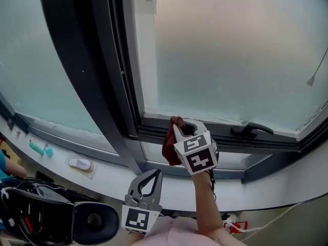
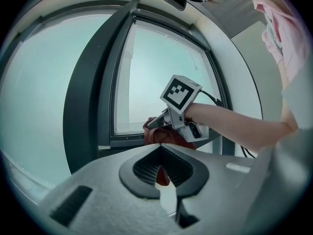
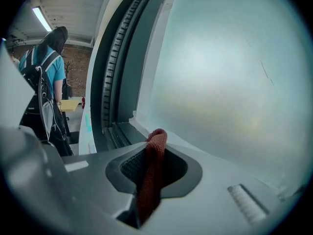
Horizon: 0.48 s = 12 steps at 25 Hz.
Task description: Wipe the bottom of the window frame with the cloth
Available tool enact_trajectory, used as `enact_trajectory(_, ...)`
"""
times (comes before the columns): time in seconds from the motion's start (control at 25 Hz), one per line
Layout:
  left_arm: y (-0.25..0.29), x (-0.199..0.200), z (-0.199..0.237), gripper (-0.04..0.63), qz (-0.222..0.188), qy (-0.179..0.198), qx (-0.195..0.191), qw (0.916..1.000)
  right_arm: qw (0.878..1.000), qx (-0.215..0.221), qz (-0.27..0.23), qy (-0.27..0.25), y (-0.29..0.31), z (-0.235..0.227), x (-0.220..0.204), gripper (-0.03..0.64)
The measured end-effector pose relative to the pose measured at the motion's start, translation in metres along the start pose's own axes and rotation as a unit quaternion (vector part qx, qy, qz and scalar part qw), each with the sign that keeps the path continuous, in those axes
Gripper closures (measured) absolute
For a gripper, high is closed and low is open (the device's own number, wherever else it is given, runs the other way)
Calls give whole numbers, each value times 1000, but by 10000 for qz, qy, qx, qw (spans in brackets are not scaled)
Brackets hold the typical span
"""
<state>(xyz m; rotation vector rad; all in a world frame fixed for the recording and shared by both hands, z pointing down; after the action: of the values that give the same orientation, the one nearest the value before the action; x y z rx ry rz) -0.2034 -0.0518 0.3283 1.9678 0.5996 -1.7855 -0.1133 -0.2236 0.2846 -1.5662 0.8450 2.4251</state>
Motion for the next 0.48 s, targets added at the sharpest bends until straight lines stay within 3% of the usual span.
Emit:
enact_trajectory(0.12,1,0,-6,595,-36,191,6,9998,10000,-8,-8,-86,2,0,2,558)
enact_trajectory(0.48,16,3,-25,595,-113,245,-169,9995,9994,-110,154,-274,-6,-14,-6,559)
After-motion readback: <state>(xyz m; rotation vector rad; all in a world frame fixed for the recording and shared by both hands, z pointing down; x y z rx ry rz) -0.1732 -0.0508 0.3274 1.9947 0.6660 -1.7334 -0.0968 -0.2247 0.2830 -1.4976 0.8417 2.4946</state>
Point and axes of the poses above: the fingertips, and each gripper's own axes: y forward along the fingers, z to its left, x out of its top, the point moved 7 cm from there along -y, backward along the fingers, and after that the axes turned 10 degrees about -x, right-handed, at the moved point
